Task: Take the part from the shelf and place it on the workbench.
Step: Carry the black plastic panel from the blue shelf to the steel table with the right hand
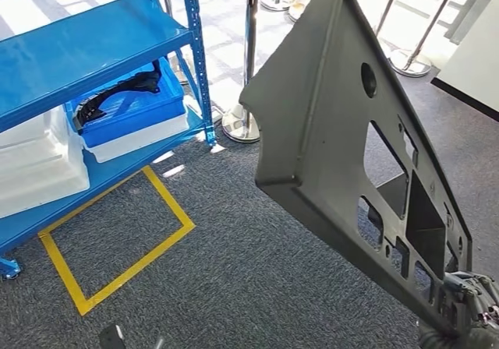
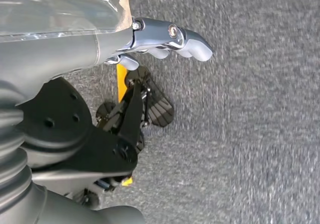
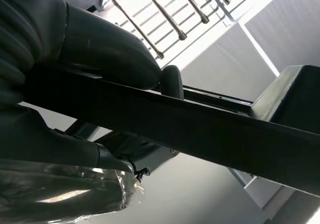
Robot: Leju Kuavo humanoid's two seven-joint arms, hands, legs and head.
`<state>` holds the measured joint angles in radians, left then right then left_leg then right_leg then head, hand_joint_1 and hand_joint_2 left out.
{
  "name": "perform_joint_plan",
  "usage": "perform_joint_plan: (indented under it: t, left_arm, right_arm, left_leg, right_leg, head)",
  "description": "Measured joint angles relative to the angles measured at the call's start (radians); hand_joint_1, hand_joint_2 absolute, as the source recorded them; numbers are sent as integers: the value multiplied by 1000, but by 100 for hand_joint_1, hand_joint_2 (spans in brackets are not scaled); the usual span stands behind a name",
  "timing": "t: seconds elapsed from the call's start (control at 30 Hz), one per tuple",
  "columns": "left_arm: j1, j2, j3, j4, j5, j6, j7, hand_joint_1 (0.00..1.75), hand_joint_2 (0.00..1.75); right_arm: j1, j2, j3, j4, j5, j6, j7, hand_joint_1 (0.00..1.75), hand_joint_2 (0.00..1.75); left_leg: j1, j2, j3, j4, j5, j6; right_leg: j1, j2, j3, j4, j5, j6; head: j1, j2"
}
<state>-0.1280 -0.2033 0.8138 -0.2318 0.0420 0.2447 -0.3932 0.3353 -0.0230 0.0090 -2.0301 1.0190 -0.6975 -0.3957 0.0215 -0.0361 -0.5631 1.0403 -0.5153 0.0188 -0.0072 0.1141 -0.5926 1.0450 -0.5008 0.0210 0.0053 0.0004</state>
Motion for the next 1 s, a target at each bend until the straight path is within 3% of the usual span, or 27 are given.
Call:
perform_joint_plan:
  t: [0.03, 0.1, 0.17, 0.2, 0.23, 0.3, 0.37, 0.4, 0.47, 0.53, 0.6, 0.63, 0.67, 0.7, 0.77, 0.83, 0.9, 0.97, 1.0]
  left_arm:
    - [-1, 0, 0, 0, 0, 0, 0, 0, 175]
    - [2, 0, 0, 0, 0, 0, 0, 0, 175]
    - [6, 2, 0, 0, 0, 0, 0, 0, 175]
    - [7, 2, 0, 0, 0, 0, 0, 0, 175]
    - [7, 2, 0, 0, 0, 0, 0, 0, 175]
    - [4, 2, 0, 0, 0, 0, 0, 0, 175]
    - [3, 2, 0, 0, 0, -1, 0, 0, 175]
    - [3, 2, 0, 0, 0, 0, 0, 0, 175]
    - [2, 0, 0, 0, 0, 0, 0, 0, 175]
    - [-1, -1, 0, 0, 0, -1, 0, 0, 175]
    - [0, -1, 0, 0, 0, -1, 0, 0, 175]
    - [2, -1, 1, 0, 0, -1, 0, 0, 175]
    - [5, -1, 1, 0, 0, 0, 0, 0, 175]
    - [7, 0, 1, 0, 0, 0, 0, 0, 175]
    - [7, 0, 1, 0, 1, 0, 0, 0, 175]
    - [5, 0, 1, 0, 0, 0, -1, 0, 175]
    - [4, 0, 1, 0, 0, 0, -2, 0, 175]
    - [2, 0, 1, 0, 0, 1, -2, 0, 175]
    - [1, 0, 1, 0, 0, 2, -3, 0, 175]
  right_arm:
    - [-1, 0, -1, 0, 0, 0, -1, 175, 175]
    - [-4, 1, -3, 0, 0, 0, -2, 175, 175]
    - [-2, 1, -4, 0, -2, 0, -4, 175, 175]
    - [-1, 2, -5, 0, -3, 0, -4, 175, 175]
    - [0, 2, -7, 0, -5, 0, -5, 175, 175]
    - [-1, 2, -11, 0, -9, 0, -8, 175, 175]
    - [-3, 2, -14, -1, -14, 0, -9, 175, 175]
    - [-4, 3, -14, -1, -16, 0, -9, 175, 175]
    - [-1, 3, -17, -3, -17, 0, -9, 175, 175]
    - [-1, 5, -20, -6, -18, 0, -11, 175, 175]
    - [-3, 9, -21, -8, -21, -1, -14, 175, 175]
    - [-3, 12, -21, -8, -25, -1, -16, 175, 175]
    - [-2, 14, -22, -8, -28, -1, -18, 175, 175]
    - [0, 16, -23, -8, -31, -1, -21, 175, 175]
    - [2, 20, -26, -8, -36, -1, -26, 175, 175]
    - [3, 24, -28, -8, -37, 0, -29, 175, 175]
    - [5, 26, -30, -10, -41, 0, -31, 175, 175]
    - [12, 29, -36, -14, -46, 0, -36, 175, 175]
    - [16, 31, -40, -15, -48, 0, -40, 175, 175]
  left_leg:
    - [1, 13, 3, -4, 1, 5]
    - [-1, 40, 7, -6, -2, 13]
    - [-2, 68, 9, -6, -6, 14]
    - [-3, 81, 10, -6, -8, 13]
    - [-3, 92, 13, -6, -11, 12]
    - [-5, 112, 24, -6, -19, 5]
    - [-9, 128, 32, -8, -26, -6]
    - [-10, 138, 34, -10, -28, -11]
    - [-8, 153, 42, -14, -33, -20]
    - [-5, 119, 32, 18, -60, -26]
    - [-5, 64, -22, 132, -117, -26]
    - [-6, 51, -58, 201, -143, -25]
    - [-6, 45, -87, 251, -154, -25]
    - [-7, 43, -102, 267, -145, -24]
    - [-5, 35, -80, 187, -74, -21]
    - [-1, -1, -33, 65, -12, -17]
    - [-1, -26, -12, 13, 0, -13]
    - [-4, -13, -8, 7, 0, -6]
    - [-3, -4, -5, 3, 1, -1]
  right_leg:
    - [1, -31, -15, 33, -20, 5]
    - [-1, -93, -75, 154, -79, 14]
    - [-7, -108, -131, 259, -110, 20]
    - [-9, -111, -135, 264, -99, 23]
    - [-10, -115, -118, 227, -70, 23]
    - [-5, -152, -47, 86, -2, 20]
    - [6, -185, -4, -4, 22, 7]
    - [11, -186, -3, -11, 17, 0]
    - [11, -162, -4, -17, 21, -14]
    - [7, -139, 1, -28, 26, -28]
    - [6, -115, 4, -32, 27, -39]
    - [7, -101, 5, -32, 26, -42]
    - [8, -86, 6, -32, 25, -44]
    - [9, -70, 8, -31, 24, -45]
    - [9, -38, 14, -29, 20, -43]
    - [8, -11, 16, -21, 13, -36]
    - [5, 10, 10, -15, 10, -24]
    - [1, 25, 5, -15, 10, -14]
    - [1, 14, 3, -10, 5, -9]
  head:
    - [1, 0]
    - [2, 0]
    - [2, 0]
    - [2, 0]
    - [2, 0]
    - [2, 0]
    - [2, 0]
    - [1, 0]
    - [1, 0]
    - [0, 0]
    - [-2, 0]
    - [-2, 0]
    - [-2, 0]
    - [-2, 0]
    - [-2, 0]
    - [-2, 0]
    - [-1, 0]
    - [-2, 0]
    - [-1, 0]
